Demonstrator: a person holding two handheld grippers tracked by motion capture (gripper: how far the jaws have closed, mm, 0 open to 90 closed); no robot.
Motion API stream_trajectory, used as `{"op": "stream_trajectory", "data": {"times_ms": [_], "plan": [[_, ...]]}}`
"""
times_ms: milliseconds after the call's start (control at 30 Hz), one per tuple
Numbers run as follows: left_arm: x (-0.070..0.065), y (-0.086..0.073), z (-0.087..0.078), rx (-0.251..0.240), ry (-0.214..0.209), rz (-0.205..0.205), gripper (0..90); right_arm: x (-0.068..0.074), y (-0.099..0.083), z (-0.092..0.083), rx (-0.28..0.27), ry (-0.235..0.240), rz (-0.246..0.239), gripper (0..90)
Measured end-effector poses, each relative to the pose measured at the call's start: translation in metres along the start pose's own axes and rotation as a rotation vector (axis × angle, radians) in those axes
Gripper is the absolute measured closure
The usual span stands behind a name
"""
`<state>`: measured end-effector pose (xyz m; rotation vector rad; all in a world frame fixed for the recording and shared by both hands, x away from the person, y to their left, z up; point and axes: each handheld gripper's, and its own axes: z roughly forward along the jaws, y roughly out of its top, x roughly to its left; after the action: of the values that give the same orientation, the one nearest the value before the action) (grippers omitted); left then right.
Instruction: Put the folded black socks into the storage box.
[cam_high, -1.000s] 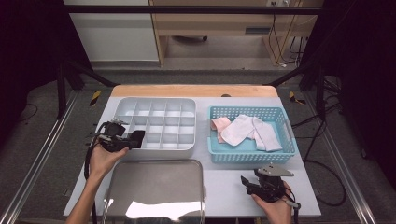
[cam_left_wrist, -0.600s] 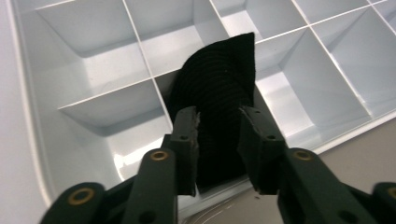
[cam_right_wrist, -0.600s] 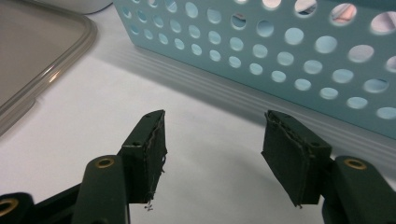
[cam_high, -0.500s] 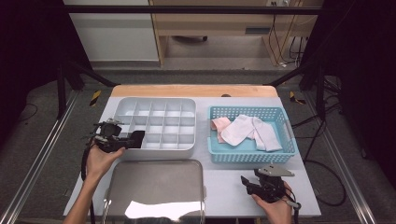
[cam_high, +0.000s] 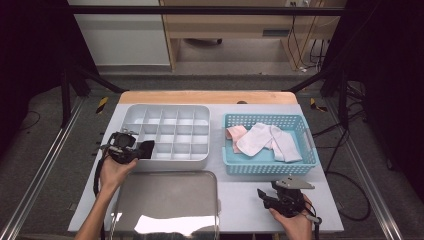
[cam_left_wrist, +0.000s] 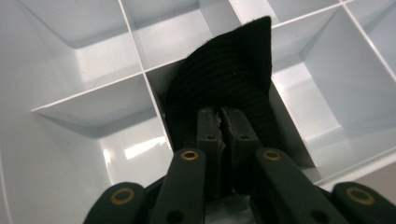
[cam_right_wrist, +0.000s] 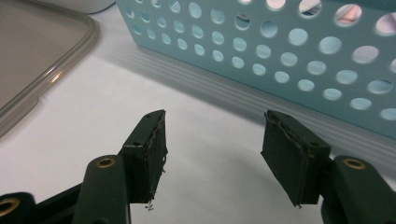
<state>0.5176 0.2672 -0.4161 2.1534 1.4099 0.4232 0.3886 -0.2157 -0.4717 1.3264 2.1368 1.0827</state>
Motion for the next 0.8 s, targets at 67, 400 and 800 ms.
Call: {"op": "stream_trajectory", "data": {"times_ms": [67, 400, 800], "plan": [[0.002, -0.003, -0.008, -0.062, -0.012, -0.011, 75.2, 0.001, 0.000, 0.000, -0.002, 0.002, 0.004, 39.9], [-0.011, -0.024, -0.044, -0.379, -0.067, -0.051, 56.6, 0.000, 0.002, -0.005, -0.040, 0.007, 0.019, 39.3], [-0.047, -0.062, -0.060, -0.509, -0.114, -0.029, 49.6, -0.001, 0.010, -0.020, -0.113, 0.013, 0.047, 34.9]]}}
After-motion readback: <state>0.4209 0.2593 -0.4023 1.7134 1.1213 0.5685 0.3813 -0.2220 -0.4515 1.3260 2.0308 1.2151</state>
